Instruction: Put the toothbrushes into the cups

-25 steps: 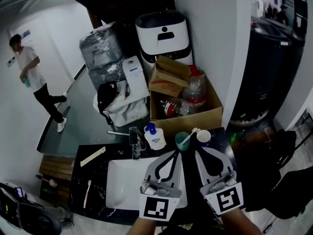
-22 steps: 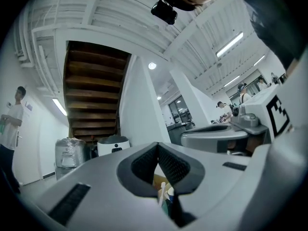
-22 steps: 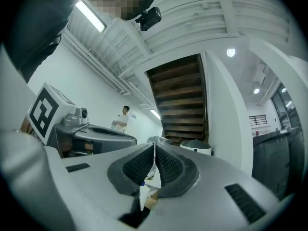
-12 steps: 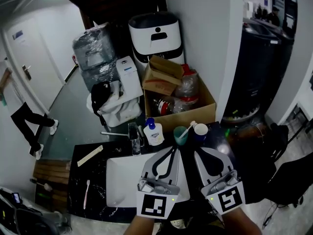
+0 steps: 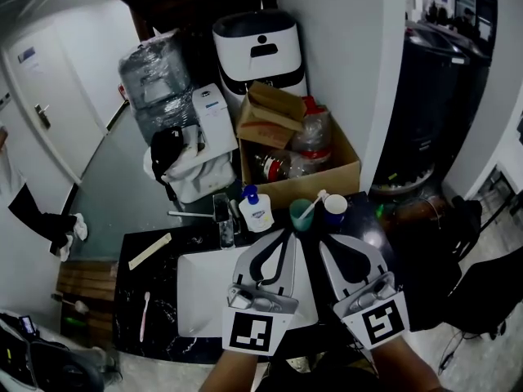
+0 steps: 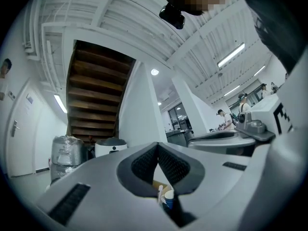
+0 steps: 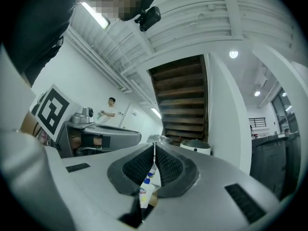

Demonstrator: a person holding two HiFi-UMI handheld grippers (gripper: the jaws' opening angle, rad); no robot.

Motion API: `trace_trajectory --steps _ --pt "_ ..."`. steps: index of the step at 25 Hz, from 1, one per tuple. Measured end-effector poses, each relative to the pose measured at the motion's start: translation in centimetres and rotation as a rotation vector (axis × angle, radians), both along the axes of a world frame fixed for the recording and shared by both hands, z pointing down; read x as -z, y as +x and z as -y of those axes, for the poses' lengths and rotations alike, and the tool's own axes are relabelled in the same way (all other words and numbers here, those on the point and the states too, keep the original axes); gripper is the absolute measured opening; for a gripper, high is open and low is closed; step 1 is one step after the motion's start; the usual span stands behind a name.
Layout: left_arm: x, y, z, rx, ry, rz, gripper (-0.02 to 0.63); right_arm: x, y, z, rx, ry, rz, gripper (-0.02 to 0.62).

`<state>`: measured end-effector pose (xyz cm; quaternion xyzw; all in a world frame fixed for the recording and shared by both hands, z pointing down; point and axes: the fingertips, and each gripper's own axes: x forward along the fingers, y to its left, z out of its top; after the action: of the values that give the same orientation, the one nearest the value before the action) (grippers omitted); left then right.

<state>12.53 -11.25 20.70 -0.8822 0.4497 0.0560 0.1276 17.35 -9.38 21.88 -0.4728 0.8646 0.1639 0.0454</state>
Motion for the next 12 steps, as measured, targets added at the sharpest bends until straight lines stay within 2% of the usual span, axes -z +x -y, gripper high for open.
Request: trace_trajectory --steps 5,12 --pt "-0.08 0.39 0.06 0.005 0.015 0.027 0.006 0.22 0.35 0.09 -0.002 0.004 -0.007 0.034" --pt "-0.09 0.20 0.01 0.012 0.017 0.028 0.006 0.03 0.16 -0.17 0.011 -0.002 -0.014 0.034"
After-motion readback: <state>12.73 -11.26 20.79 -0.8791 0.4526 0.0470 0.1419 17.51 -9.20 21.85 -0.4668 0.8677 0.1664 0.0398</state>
